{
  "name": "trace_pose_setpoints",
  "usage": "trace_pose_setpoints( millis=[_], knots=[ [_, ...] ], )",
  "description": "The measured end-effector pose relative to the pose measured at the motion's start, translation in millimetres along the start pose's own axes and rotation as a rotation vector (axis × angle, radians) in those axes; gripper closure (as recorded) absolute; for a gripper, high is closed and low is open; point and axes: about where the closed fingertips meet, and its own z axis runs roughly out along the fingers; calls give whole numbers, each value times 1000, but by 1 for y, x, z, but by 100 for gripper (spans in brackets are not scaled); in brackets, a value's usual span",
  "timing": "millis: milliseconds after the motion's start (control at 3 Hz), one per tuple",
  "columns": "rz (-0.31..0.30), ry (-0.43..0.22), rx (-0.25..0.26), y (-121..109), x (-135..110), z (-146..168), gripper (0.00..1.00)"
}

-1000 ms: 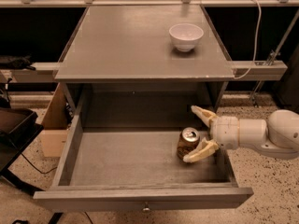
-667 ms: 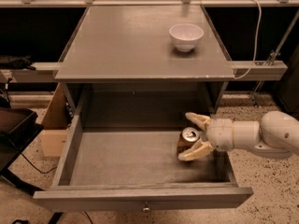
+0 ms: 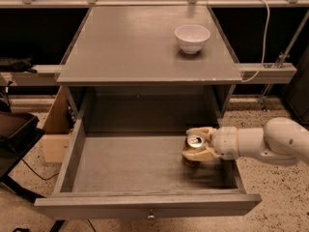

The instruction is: Pick orange can from top drawer and place on counter

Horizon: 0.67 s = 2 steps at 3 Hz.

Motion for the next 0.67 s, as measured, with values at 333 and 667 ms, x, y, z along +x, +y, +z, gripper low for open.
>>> trace_pose_setpoints(
  millis=[333, 667],
  knots=[
    [1, 10, -5, 1, -4, 3, 84],
    [-33, 76, -25, 7, -63, 29, 100]
  ],
)
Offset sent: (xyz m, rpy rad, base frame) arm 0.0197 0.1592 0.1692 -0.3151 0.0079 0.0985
